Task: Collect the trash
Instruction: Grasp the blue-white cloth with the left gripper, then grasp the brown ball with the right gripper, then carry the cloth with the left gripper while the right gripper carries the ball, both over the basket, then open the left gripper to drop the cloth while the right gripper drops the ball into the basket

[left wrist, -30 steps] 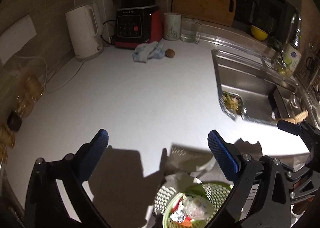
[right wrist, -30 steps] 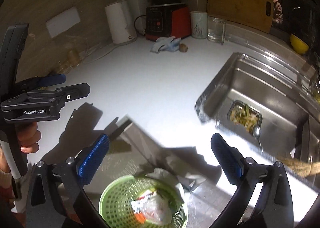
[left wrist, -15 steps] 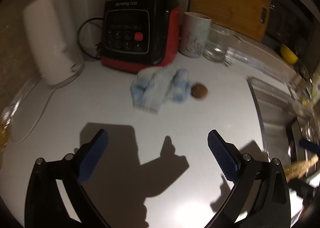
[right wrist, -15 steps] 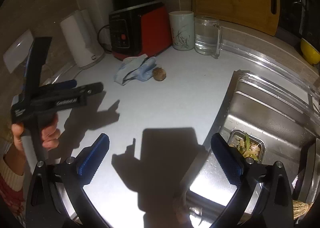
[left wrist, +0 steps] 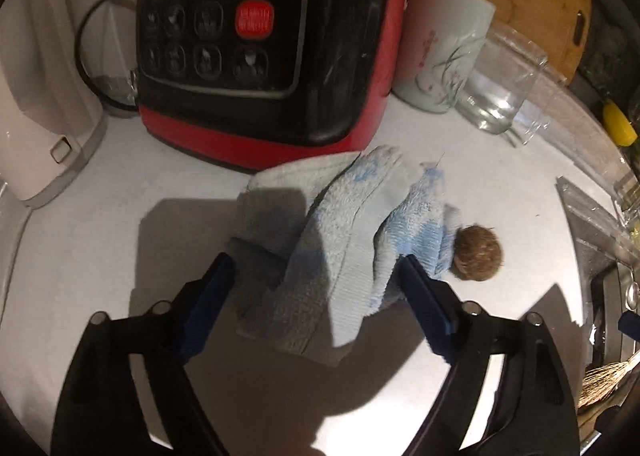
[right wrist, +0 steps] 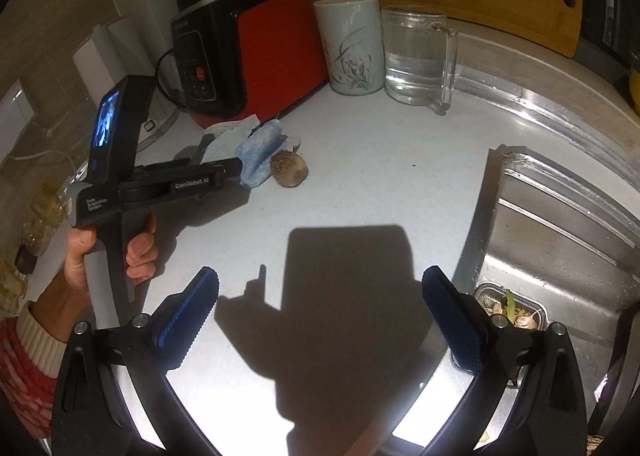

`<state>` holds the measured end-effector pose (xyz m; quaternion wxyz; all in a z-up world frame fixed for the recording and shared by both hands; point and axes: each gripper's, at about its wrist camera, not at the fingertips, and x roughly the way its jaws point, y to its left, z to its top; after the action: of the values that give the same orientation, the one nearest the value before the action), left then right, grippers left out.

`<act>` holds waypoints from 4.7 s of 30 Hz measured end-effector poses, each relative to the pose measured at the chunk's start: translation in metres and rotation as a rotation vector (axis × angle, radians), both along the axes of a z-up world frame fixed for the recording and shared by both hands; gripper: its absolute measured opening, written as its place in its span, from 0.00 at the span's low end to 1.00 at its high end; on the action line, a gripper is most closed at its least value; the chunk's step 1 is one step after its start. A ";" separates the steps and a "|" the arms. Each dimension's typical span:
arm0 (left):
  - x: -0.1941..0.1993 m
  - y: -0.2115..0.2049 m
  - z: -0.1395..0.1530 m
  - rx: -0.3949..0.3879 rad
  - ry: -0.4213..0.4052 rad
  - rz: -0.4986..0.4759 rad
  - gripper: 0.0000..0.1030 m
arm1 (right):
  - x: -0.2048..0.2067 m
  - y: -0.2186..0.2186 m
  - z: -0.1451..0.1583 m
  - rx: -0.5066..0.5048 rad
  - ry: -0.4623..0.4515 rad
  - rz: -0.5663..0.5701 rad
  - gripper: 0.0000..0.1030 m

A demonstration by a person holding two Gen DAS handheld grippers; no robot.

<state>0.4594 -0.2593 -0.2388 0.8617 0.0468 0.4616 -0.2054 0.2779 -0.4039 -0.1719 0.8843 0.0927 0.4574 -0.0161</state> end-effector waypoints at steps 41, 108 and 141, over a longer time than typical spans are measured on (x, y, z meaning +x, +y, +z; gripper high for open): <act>-0.066 0.087 0.007 -0.039 -0.009 0.102 0.30 | 0.138 0.045 -0.048 -0.107 0.115 0.040 0.32; -0.580 0.089 -0.066 0.131 0.246 0.007 0.25 | -0.432 0.090 0.049 0.143 0.035 0.169 0.33; -0.577 0.123 0.033 0.059 0.073 0.031 0.90 | -0.417 0.105 -0.014 0.173 0.139 0.214 0.32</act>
<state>-0.1179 -0.1366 -0.2059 0.8455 0.0576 0.4995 -0.1799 -0.1392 -0.2986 -0.1861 0.8358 0.1178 0.5246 0.1111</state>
